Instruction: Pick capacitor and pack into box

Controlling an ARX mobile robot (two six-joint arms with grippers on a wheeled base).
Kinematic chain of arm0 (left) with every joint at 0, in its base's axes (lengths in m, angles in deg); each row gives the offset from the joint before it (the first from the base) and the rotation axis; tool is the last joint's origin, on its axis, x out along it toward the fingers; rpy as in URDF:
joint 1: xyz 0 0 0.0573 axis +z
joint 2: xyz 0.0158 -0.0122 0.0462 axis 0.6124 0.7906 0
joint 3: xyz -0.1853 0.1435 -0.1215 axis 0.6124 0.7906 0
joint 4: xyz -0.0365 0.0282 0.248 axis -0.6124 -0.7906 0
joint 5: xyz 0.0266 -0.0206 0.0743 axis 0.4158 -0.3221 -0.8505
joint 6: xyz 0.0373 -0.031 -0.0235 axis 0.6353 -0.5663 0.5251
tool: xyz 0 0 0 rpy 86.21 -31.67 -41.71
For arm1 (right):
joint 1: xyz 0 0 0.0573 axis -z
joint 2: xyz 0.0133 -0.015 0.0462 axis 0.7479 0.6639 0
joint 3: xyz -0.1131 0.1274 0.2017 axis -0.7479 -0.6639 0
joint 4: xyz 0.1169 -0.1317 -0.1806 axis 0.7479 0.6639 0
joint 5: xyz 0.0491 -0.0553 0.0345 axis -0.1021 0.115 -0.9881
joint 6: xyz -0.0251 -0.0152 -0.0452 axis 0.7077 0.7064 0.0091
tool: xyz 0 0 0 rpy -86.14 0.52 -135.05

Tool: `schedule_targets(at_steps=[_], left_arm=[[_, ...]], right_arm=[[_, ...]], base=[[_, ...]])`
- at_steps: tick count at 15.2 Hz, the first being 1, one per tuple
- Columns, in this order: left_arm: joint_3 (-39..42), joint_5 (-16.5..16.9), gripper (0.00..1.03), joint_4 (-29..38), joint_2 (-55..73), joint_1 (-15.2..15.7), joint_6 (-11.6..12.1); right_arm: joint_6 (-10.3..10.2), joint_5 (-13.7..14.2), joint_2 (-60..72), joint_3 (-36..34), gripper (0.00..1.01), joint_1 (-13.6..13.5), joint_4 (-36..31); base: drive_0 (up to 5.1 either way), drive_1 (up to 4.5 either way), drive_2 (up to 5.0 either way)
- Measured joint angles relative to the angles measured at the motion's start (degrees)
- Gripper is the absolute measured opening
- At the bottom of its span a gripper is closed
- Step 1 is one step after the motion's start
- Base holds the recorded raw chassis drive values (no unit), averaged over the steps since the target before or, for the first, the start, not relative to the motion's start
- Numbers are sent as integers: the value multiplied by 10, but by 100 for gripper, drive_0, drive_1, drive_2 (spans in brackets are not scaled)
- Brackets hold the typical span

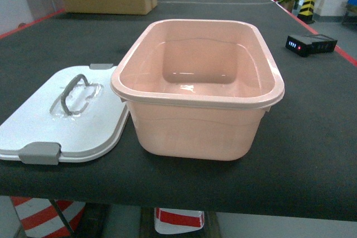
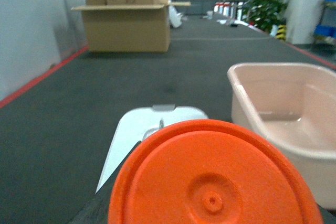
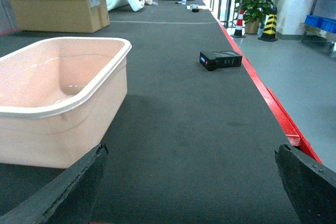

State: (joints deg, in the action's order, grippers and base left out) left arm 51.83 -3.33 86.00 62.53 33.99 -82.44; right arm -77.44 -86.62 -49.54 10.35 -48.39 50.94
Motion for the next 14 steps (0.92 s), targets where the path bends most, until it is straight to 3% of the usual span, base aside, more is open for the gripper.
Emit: schedule_targets(at_steps=[2, 3, 4, 8, 9, 10, 11, 13, 14], left_arm=[[-43, -1, 43, 87, 104, -24, 10], [-106, -6, 43, 173, 221, -57, 24], [-167, -12, 43, 212, 314, -89, 31], [-425, -77, 43, 184, 624, -221, 44], [-477, -92, 52, 184, 674, -240, 42], [-527, -104, 75, 188, 726, -253, 44], [-527, -108, 98, 189, 728, -249, 45], [-527, -111, 98, 188, 728, -249, 42], [-507, -118, 98, 190, 714, -244, 22]], right_arm=[[0, 0, 0, 0, 98, 0, 0], [0, 0, 0, 0, 98, 0, 0], [0, 0, 0, 0, 98, 0, 0], [0, 0, 0, 0, 98, 0, 0], [0, 0, 0, 0, 98, 0, 0], [0, 0, 0, 0, 98, 0, 0], [0, 0, 0, 0, 98, 0, 0], [0, 0, 0, 0, 98, 0, 0], [0, 0, 0, 0, 98, 0, 0]], base=[[0, 0, 0], [0, 0, 0], [0, 0, 0], [0, 0, 0], [0, 0, 0], [0, 0, 0], [0, 0, 0], [0, 0, 0], [0, 0, 0]])
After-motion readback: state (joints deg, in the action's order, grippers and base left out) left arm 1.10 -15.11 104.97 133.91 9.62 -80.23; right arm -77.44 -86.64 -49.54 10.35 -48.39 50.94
